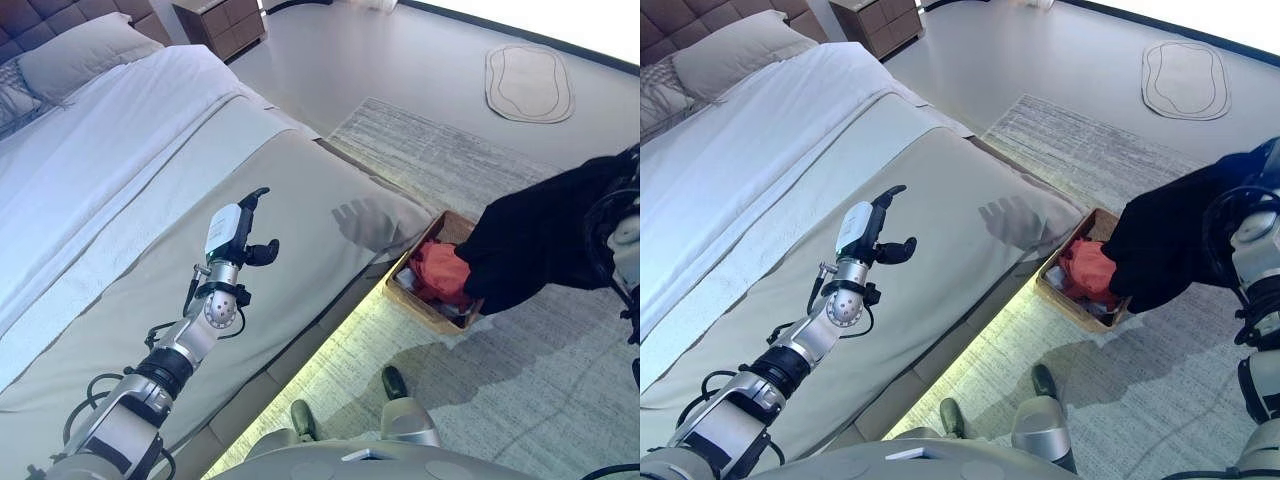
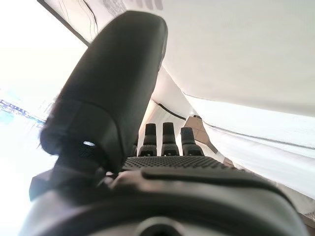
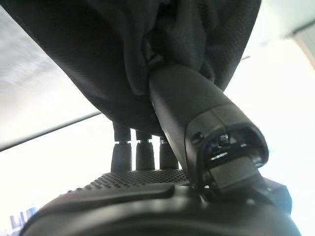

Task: Pick up the clothes from the bed and place them into the basket

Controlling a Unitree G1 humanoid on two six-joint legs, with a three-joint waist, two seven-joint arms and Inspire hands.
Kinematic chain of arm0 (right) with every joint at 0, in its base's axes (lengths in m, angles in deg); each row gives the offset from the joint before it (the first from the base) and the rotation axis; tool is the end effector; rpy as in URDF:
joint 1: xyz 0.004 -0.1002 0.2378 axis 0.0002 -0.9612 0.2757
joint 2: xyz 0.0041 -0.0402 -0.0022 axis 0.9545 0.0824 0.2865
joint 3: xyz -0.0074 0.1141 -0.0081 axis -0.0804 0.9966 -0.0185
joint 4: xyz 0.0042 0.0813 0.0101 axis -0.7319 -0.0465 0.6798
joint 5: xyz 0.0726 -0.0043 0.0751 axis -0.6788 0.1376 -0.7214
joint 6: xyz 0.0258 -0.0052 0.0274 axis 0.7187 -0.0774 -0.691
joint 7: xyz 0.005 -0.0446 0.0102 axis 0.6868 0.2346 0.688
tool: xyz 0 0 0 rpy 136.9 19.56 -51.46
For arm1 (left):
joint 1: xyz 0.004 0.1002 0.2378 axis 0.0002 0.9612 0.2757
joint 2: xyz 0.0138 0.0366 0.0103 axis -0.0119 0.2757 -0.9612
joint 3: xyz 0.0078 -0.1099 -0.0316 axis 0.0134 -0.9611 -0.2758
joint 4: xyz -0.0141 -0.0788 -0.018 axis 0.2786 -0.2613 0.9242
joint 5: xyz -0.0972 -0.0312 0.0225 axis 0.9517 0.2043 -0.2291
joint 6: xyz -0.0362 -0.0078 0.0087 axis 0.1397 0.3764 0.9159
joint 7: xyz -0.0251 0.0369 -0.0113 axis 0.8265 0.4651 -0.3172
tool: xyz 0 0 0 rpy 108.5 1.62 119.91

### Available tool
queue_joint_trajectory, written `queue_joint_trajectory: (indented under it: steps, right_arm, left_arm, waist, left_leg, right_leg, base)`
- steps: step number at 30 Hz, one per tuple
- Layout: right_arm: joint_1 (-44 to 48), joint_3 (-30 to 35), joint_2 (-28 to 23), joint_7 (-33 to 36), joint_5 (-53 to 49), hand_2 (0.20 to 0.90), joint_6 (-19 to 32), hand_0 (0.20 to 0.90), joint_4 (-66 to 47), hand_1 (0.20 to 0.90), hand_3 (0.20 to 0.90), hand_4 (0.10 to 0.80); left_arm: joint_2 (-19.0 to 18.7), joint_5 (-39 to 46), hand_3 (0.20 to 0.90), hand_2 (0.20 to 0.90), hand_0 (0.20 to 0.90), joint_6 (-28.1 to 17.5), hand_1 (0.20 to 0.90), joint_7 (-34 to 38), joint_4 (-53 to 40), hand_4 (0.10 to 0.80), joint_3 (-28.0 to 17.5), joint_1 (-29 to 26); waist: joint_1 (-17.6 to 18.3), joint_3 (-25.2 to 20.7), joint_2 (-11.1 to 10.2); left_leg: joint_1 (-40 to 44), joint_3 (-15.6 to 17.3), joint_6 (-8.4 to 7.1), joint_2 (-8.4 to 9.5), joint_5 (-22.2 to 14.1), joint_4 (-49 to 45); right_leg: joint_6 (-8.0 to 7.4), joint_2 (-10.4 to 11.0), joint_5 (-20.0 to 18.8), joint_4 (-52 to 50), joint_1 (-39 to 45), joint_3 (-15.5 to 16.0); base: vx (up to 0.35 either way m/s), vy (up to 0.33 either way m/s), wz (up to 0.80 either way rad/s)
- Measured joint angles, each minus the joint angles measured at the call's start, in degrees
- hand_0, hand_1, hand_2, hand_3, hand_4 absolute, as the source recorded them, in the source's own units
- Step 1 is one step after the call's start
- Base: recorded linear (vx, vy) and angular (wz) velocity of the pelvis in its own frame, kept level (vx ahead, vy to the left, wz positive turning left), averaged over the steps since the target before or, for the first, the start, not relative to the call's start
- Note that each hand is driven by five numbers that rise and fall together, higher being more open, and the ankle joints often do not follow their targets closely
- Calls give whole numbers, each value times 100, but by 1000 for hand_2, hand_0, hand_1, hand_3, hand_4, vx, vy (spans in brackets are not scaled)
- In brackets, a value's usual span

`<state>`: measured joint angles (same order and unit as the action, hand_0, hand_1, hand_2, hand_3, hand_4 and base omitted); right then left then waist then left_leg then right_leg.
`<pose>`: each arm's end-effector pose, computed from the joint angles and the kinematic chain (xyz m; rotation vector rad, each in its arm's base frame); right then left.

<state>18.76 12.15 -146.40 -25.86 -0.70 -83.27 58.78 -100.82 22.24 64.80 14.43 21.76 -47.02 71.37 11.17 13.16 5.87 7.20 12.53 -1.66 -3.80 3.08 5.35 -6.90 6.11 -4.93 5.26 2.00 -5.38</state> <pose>0.2769 -0.3777 0.1433 -1.1762 0.3251 -0.7124 0.2508 0.1893 0.0056 0.8841 -0.1018 0.0189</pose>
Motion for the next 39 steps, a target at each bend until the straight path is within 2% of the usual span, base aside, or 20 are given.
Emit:
queue_joint_trajectory:
  steps: [13, 24, 36, 38, 39]
  right_arm:
    - [-112, -65, 191, -451, 424, 300, 119, 300, 211, 300, 200, 100]
    - [-85, -283, 219, -454, 440, 300, 155, 300, 338, 300, 200, 100]
    - [-42, -296, 715, -495, 611, 300, 91, 300, 658, 300, 200, 100]
    - [-39, -296, 726, -498, 613, 752, 91, 752, 695, 752, 727, 627]
    - [-30, -296, 726, -498, 616, 900, 90, 900, 715, 900, 900, 800]
  left_arm:
    - [26, 7, 900, 900, 900, 13, 900, 0, 0, 800, 29, 39]
    - [15, 22, 900, 900, 900, 13, 900, -1, 0, 800, 31, 189]
    - [-32, 51, 900, 900, 900, 12, 900, -3, -1, 800, 32, 254]
    - [-44, 62, 900, 900, 900, 12, 900, -3, -1, 800, 32, 254]
    - [-46, 63, 900, 900, 900, 12, 900, -3, -1, 800, 32, 255]
  waist:
    - [-171, 0, -1]
    - [-357, 4, 4]
    - [-572, 22, 26]
    - [-626, 29, 39]
    - [-635, 39, 50]
  left_leg:
    - [-10, -10, -26, -43, 21, -23]
    - [-159, -149, -38, -48, 84, -25]
    - [-299, -246, -29, -47, 134, -27]
    - [-303, -266, -29, -46, 134, -27]
    - [-307, -274, -29, -46, 134, -27]
  right_leg:
    - [11, -51, -9, 0, -10, 21]
    - [14, -16, -11, 3, -83, 160]
    - [15, 1, -12, 4, -157, 296]
    - [15, 1, -12, 6, -156, 306]
    - [15, 2, -11, 17, -156, 313]
  base:
    - [13, -18, 0]
    - [7, -21, 6]
    - [13, -17, 4]
    - [-5, 2, 2]
    - [-5, 6, 3]
